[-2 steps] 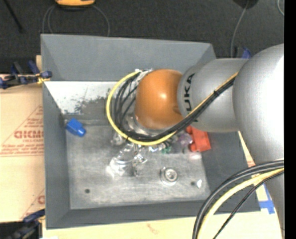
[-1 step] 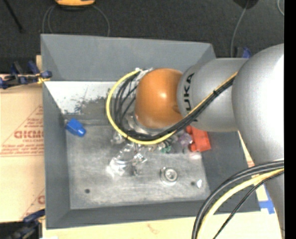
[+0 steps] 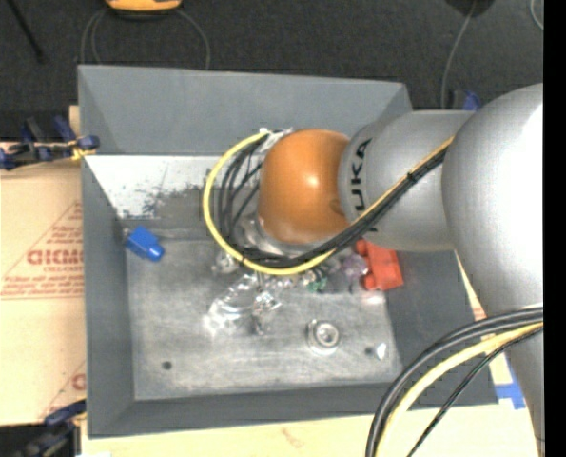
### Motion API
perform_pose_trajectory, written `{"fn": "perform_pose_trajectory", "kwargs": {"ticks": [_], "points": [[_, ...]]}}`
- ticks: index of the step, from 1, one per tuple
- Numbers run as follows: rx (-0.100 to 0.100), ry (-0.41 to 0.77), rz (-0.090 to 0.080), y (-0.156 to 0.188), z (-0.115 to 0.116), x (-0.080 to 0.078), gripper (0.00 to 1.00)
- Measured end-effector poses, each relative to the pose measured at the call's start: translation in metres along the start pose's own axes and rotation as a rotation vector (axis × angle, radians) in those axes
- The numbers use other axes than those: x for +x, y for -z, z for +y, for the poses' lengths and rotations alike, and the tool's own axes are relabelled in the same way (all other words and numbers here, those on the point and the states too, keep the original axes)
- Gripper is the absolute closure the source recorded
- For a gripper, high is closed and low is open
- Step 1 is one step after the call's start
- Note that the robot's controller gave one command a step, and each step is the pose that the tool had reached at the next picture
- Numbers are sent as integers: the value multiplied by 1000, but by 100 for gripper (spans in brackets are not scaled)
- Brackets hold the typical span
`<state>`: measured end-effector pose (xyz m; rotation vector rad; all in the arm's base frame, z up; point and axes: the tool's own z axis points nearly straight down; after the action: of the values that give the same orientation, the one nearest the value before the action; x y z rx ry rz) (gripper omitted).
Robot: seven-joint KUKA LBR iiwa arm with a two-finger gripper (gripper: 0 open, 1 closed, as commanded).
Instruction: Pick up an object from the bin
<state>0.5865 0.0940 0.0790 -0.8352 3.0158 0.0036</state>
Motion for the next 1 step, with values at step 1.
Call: {"fn": "perform_pose_trajectory", "kwargs": {"ticks": [1], "points": [[1, -1, -3, 2, 0, -1, 100]]}}
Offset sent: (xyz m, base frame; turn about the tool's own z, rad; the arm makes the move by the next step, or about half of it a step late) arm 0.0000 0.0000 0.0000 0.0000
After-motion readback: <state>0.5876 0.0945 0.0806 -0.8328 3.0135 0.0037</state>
